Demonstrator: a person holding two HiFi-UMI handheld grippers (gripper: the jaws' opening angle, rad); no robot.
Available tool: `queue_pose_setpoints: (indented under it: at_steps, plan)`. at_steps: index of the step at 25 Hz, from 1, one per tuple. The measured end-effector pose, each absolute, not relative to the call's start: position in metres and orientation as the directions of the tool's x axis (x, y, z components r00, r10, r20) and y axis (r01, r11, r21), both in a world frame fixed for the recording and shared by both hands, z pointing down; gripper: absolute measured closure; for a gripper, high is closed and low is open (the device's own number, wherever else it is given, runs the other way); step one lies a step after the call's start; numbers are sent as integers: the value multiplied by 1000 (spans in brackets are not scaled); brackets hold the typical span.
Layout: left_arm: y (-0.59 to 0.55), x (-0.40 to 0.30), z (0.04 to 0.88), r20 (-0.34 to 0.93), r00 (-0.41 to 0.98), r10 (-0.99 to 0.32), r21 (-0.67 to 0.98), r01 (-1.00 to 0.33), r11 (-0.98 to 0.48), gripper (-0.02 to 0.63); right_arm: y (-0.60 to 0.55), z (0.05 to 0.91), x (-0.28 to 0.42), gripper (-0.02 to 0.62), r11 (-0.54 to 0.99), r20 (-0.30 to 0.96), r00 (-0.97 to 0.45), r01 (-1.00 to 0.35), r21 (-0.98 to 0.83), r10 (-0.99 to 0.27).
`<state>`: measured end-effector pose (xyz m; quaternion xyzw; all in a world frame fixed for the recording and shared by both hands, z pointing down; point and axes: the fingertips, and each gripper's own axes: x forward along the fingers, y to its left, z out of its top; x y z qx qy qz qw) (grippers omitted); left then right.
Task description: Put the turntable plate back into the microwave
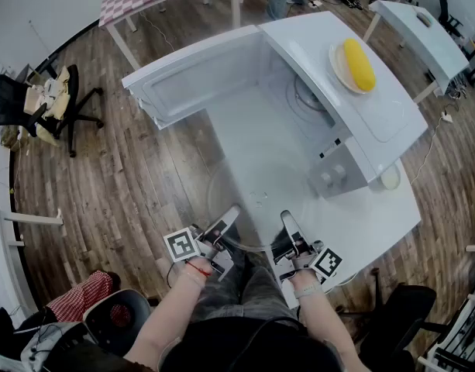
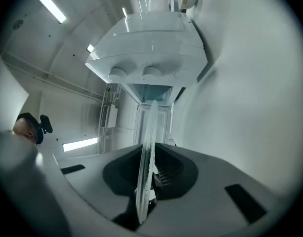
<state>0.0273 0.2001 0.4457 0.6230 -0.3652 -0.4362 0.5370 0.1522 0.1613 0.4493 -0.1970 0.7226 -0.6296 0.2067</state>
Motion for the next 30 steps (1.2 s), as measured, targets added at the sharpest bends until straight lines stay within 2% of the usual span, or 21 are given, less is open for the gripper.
queue_pose_setpoints:
  at_steps: [12,30]
  plan:
    - [189,20,446,-153,382,-911,987,17,-159,568,154,451,145,549,135,-46,-821,-38,-990,-569]
    - [119,-10,460,-101,557,-825,987,-49,-154,568,108,463,122,549,105,-36,-675,-62,-993,-737]
